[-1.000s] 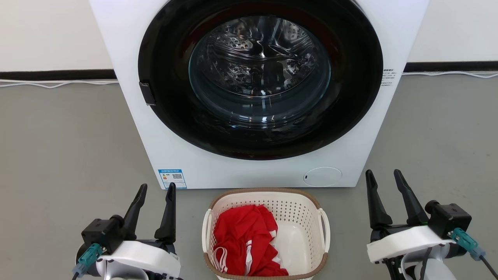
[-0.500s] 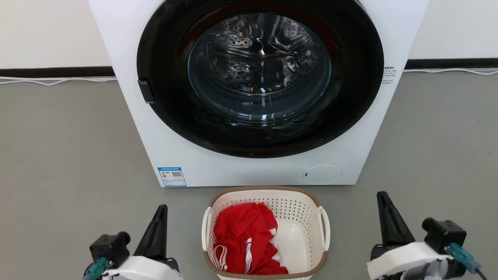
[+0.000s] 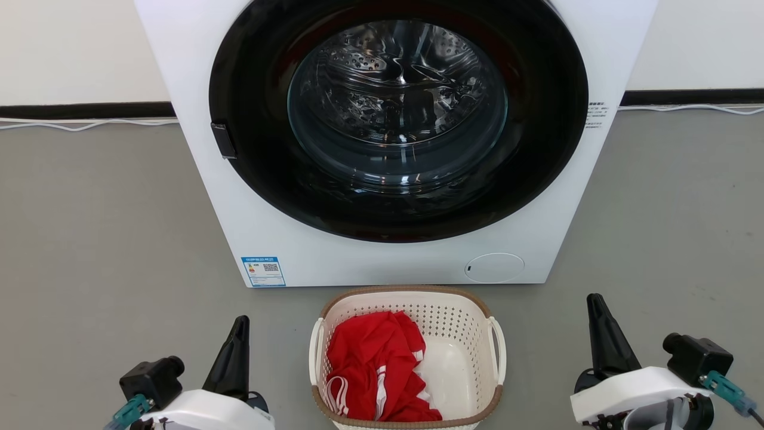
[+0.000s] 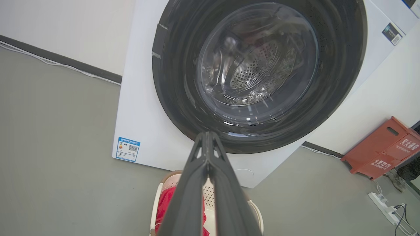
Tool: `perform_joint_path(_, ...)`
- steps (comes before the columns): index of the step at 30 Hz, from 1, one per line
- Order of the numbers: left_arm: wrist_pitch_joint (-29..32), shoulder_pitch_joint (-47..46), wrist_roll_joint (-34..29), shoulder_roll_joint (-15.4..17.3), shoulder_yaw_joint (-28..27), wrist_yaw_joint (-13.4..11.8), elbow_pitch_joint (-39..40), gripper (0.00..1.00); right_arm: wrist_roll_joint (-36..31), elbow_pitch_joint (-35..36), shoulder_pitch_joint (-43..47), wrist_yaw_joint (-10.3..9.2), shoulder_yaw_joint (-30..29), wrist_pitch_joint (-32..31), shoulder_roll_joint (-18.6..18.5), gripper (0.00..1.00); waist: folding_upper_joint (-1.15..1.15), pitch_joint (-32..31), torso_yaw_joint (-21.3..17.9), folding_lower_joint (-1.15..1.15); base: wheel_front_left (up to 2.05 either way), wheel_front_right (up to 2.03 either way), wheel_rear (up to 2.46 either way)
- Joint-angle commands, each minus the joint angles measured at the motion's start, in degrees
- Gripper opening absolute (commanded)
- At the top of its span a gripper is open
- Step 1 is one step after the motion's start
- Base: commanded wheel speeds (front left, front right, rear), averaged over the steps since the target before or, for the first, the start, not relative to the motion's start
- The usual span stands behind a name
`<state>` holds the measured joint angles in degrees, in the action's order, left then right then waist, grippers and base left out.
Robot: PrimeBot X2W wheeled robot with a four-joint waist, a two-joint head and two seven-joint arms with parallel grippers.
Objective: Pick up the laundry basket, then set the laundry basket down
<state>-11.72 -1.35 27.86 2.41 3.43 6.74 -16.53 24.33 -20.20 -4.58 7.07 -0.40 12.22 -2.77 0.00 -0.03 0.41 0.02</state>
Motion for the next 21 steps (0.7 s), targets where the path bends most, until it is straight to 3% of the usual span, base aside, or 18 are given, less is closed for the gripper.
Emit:
perform_joint_path(1,0.1,-2.1,1.0,0.3,-0.7,0.1,1.7,0.00,1.2,1.9,-1.8,0.07,-0.3,-0.6,-0.1,0.00,0.00,0.0,0.0,-0.02,0.00,0.00,0.00)
perform_joint_path(21,3.6,-2.7,13.4,0.3,-2.5,0.2,1.8,0.00,14.1,2.7,-1.7,0.14,-1.4,-4.1,-0.1,0.00,0.00,0.0,-0.1,-0.02,0.00,0.00,0.00)
